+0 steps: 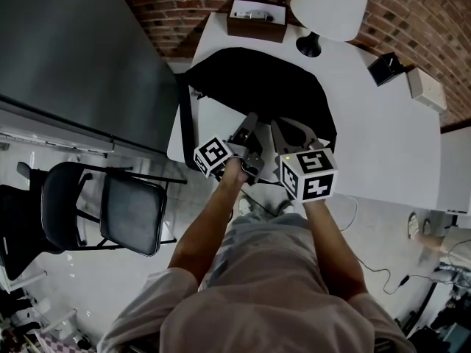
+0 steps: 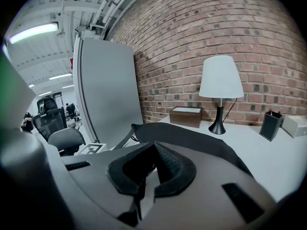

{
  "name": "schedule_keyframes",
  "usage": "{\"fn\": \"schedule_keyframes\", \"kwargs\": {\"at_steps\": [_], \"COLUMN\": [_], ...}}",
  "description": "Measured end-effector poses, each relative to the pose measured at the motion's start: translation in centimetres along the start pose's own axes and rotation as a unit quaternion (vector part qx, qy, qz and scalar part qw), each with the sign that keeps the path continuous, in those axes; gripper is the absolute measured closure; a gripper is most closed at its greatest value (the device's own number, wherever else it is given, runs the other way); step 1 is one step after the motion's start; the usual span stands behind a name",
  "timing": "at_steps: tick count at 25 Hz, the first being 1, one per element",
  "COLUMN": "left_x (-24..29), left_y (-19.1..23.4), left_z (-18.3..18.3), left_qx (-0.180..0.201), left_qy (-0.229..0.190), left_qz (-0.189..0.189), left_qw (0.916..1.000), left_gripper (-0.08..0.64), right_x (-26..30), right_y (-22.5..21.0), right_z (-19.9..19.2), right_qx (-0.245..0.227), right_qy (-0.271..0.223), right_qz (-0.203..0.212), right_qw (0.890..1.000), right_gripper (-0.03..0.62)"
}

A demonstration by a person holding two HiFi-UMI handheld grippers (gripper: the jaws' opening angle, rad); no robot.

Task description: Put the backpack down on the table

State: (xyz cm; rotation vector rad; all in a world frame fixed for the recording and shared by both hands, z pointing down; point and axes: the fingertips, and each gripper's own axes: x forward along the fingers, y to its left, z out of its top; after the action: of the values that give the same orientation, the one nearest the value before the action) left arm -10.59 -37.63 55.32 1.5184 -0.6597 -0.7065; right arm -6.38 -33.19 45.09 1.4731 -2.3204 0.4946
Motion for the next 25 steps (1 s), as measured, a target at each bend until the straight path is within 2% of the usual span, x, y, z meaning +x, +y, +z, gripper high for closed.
{"fn": "schedule_keyframes", "kwargs": {"at_steps": [4, 9, 15, 19, 23, 25], "left_x": [-0.8, -1.7, -3.1, -3.9, -4.5, -4.7], "left_y": [-0.5, -2.6, -6.0, -8.1, -10.2, -11.3], "left_z": [-0.3, -1.4, -3.2, -5.0, -6.3, -7.1], "left_qx": [0.028, 0.085, 0.175, 0.246, 0.318, 0.354], "left_qy": [-0.001, -0.005, -0.013, 0.000, 0.003, 0.008], "left_qz": [0.014, 0.030, 0.055, 0.080, 0.103, 0.113], "left_qw": [0.9995, 0.9959, 0.9830, 0.9659, 0.9425, 0.9281], "left_gripper": [0.382, 0.383, 0.394, 0.397, 0.397, 0.403], "right_x": [-0.4, -1.9, -4.0, -5.7, -7.5, -8.4], "right_y": [0.1, -0.1, 0.6, 1.0, 0.8, 0.6], "right_z": [-0.1, -0.1, 0.2, 0.5, 0.4, 0.4], "right_qx": [-0.001, -0.005, -0.014, -0.021, -0.026, -0.028], "right_qy": [-0.002, -0.006, -0.020, -0.032, -0.039, -0.043], "right_qz": [0.010, 0.033, 0.067, 0.085, 0.095, 0.100], "right_qw": [1.000, 0.999, 0.997, 0.996, 0.994, 0.994], "right_gripper": [0.591, 0.591, 0.591, 0.591, 0.591, 0.591]}}
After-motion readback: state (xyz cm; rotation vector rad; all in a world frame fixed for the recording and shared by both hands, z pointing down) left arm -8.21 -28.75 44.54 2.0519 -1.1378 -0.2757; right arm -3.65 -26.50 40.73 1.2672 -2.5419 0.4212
